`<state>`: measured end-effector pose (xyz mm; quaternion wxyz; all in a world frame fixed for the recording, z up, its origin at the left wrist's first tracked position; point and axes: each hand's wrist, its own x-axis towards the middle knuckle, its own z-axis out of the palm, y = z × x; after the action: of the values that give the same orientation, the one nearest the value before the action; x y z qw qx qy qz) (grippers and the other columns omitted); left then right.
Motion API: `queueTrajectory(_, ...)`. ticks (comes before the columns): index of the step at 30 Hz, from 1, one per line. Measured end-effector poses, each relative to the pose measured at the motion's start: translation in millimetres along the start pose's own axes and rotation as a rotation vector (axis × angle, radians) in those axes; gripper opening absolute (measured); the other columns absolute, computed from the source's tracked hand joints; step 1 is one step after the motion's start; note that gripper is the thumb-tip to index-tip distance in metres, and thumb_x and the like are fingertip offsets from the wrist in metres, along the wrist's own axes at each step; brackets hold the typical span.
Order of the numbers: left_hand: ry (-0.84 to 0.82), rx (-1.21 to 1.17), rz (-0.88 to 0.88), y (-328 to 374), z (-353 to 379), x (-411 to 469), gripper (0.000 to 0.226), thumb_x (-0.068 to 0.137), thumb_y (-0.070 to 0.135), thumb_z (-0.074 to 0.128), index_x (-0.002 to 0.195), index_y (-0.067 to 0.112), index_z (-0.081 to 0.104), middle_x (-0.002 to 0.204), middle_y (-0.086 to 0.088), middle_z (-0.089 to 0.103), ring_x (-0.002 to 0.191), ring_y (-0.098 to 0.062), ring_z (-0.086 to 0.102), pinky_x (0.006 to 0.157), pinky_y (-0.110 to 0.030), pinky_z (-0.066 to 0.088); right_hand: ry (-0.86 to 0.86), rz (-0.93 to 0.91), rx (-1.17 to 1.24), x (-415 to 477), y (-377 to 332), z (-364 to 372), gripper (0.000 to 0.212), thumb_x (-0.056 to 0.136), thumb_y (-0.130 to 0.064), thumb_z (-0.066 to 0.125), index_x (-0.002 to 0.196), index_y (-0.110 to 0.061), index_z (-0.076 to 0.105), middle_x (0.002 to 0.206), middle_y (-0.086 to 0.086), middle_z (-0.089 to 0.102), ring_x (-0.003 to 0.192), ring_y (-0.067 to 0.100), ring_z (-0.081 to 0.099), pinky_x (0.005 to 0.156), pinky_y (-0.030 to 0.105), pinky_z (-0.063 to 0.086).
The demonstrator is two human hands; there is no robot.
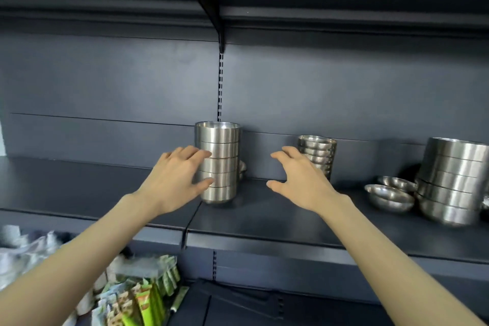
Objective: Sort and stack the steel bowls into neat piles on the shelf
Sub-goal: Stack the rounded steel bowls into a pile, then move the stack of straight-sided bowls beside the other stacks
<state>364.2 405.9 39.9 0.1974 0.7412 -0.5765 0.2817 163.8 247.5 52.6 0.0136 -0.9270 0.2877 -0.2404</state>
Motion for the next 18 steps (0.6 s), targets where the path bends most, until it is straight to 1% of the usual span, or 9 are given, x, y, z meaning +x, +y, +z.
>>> queueTrajectory(3,-0.010,-0.029,-0.015,-36,-3,-12,0.057,0.091,0.045,0.054,0.140,0.019,0.042,0.130,-0.002,0.053,0.121,-0.024,0.047,0.099,-0.036,0.034,0.009,0.010,0.004,12,-32,14,0.063,0.093,-0.038,0.059,0.147,-0.021,0.032,0.156,0.003,0.022,0.139,0.027,0.029,0.105,0.046,0.039)
queueTrajectory(6,-0.040,-0.112,-0.012,-71,0,-24,0.055,0.091,0.045,0.056,0.138,0.019,0.044,0.128,-0.001,0.054,0.119,-0.023,0.049,0.098,-0.035,0.037,0.004,0.053,0.022,20,-58,34,0.062,0.093,-0.039,0.058,0.147,-0.020,0.033,0.156,0.003,0.023,0.138,0.026,0.031,0.104,0.044,0.039)
queueTrajectory(10,-0.060,-0.198,-0.016,-110,16,-34,0.055,0.090,0.045,0.058,0.137,0.020,0.045,0.128,0.001,0.053,0.121,-0.022,0.048,0.100,-0.036,0.037,-0.009,0.140,0.035,25,-77,60,0.064,0.093,-0.040,0.058,0.148,-0.019,0.032,0.156,0.002,0.023,0.137,0.025,0.033,0.103,0.044,0.038)
queueTrajectory(15,-0.158,-0.376,-0.023,-126,50,-21,0.059,0.089,0.046,0.058,0.140,0.022,0.041,0.134,0.004,0.049,0.126,-0.019,0.045,0.104,-0.034,0.037,0.000,0.203,0.049,39,-86,75,0.064,0.093,-0.039,0.059,0.148,-0.019,0.031,0.156,0.001,0.025,0.137,0.025,0.035,0.104,0.043,0.036)
queueTrajectory(18,-0.173,-0.492,-0.039,-131,73,-5,0.062,0.088,0.044,0.061,0.140,0.021,0.039,0.135,0.003,0.049,0.127,-0.015,0.045,0.102,-0.028,0.036,0.021,0.218,0.070,53,-81,80,0.067,0.092,-0.040,0.061,0.148,-0.018,0.031,0.155,0.001,0.027,0.135,0.025,0.037,0.105,0.044,0.038)
